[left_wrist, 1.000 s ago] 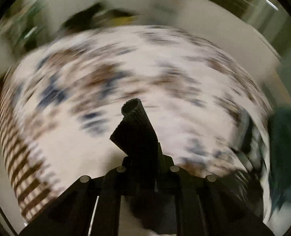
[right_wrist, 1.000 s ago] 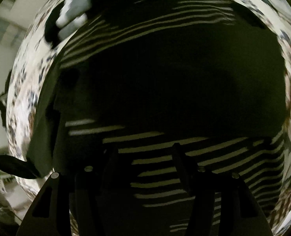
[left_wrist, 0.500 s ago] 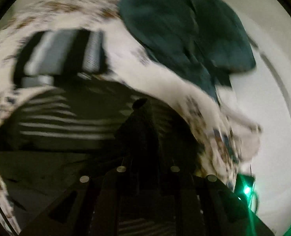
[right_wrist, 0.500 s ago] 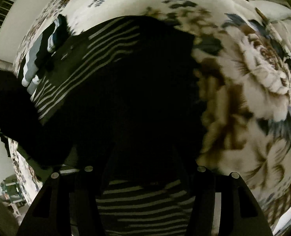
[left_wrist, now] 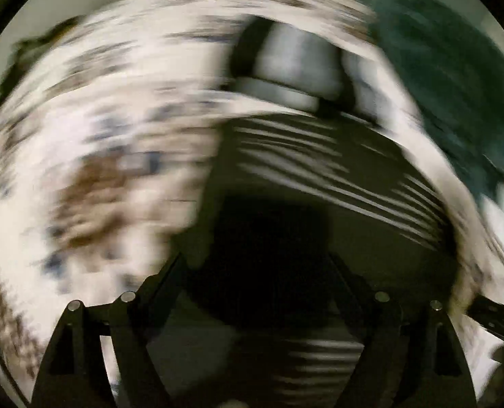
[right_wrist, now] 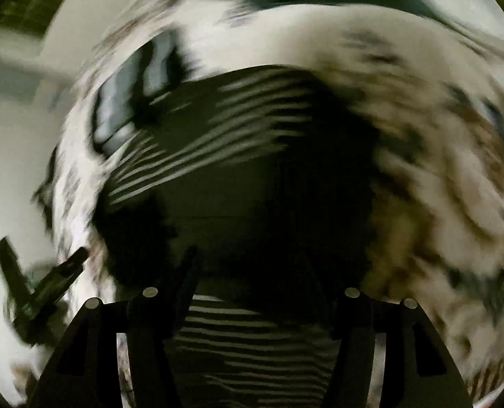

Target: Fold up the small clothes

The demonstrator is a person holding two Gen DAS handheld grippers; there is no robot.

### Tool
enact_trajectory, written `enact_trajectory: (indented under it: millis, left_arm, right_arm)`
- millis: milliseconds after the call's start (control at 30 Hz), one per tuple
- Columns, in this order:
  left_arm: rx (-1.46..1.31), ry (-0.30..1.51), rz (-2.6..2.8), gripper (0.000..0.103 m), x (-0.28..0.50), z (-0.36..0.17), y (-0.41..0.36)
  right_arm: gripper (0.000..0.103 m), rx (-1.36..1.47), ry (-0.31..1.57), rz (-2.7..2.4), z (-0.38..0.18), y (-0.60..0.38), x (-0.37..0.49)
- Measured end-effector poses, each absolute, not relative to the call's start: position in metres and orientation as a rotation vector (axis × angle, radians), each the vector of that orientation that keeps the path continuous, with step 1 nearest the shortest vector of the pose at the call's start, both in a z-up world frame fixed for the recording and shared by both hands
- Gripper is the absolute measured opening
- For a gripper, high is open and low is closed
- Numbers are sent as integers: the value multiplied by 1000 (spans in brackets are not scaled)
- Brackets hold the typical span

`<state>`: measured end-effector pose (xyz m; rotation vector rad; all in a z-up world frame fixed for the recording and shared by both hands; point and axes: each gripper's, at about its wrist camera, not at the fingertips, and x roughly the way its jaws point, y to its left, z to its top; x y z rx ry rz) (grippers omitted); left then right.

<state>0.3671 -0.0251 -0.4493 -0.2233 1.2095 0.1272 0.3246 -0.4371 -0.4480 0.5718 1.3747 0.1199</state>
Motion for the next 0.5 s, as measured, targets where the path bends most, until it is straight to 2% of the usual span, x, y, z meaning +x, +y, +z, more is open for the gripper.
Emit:
enact_trajectory:
  millis: [200,233,267,333,400,433,467,500]
  left_arm:
    - [-440,1289,224,76,366,-508,46]
    - [-455,1290,218,66,366,-513,49]
    - [-465,1291,188,45,369,-522,48]
    - [-441,1312,160,18,371,-532,39]
    - [-436,1304,143,16,369,-536,34]
    - [-427,1300,139,15,367,-538,33]
    - [-427,1297,131,15,364,-538,32]
    - [-432,1297,128,15,362,-538,32]
  right_arm:
    - [62,328,1426,499,-481,-283,415]
    - [62,299,1448,562,-492,-256,428]
    - [62,276,1466,603,-501,-238,436]
    - [62,212,1514,677,-521,-202,448]
    - [61,164,1557,705,-537,-181,454]
    - [40,155,1554,712,-540,-177,452]
    - [3,153,1539,707,-540,-177,453]
    - [0,148,1529,661,-539,-180,455]
